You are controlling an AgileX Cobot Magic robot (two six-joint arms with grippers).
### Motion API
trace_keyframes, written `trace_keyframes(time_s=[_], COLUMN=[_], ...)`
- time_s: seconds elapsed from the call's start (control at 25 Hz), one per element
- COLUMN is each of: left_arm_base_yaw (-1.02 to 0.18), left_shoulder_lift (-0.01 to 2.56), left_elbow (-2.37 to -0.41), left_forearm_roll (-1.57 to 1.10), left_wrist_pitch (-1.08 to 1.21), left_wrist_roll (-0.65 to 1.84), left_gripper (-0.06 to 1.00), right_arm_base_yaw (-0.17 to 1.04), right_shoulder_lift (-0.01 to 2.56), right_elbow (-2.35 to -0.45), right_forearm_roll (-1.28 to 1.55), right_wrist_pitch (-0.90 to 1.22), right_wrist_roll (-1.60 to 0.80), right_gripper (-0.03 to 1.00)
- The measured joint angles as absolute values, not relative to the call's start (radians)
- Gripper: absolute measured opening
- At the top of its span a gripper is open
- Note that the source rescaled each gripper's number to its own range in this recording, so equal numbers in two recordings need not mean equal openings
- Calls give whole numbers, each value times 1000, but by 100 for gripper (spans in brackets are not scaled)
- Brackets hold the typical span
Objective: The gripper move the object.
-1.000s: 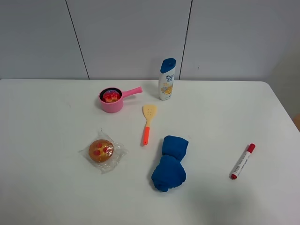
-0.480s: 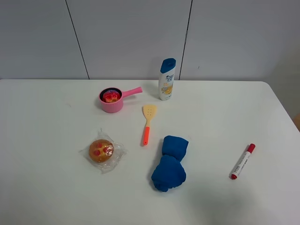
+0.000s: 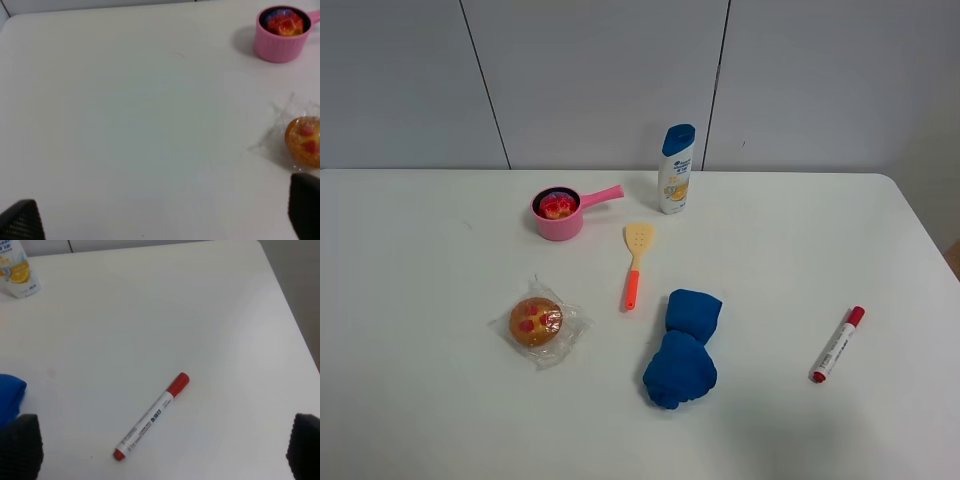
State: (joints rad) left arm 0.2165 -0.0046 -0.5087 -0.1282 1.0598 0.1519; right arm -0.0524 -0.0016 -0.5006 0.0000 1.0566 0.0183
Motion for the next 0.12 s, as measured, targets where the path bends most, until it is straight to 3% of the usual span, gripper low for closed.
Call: trace_keyframes(time_s=[0.12], left_arm_base_yaw=[217], left_shoulder_lift=[-5], left_elbow=[-509], left_forearm_roll=[-127], left_wrist_pitch=[1060], left_wrist_roll=[152], left_gripper=[100], right_arm_base_yaw=[-52], right_shoulder_lift=[-2], right_elbow=[-501], right_forearm_roll=[0], right_wrist_pitch=[1057], right_wrist_roll=[18], right_gripper=[100])
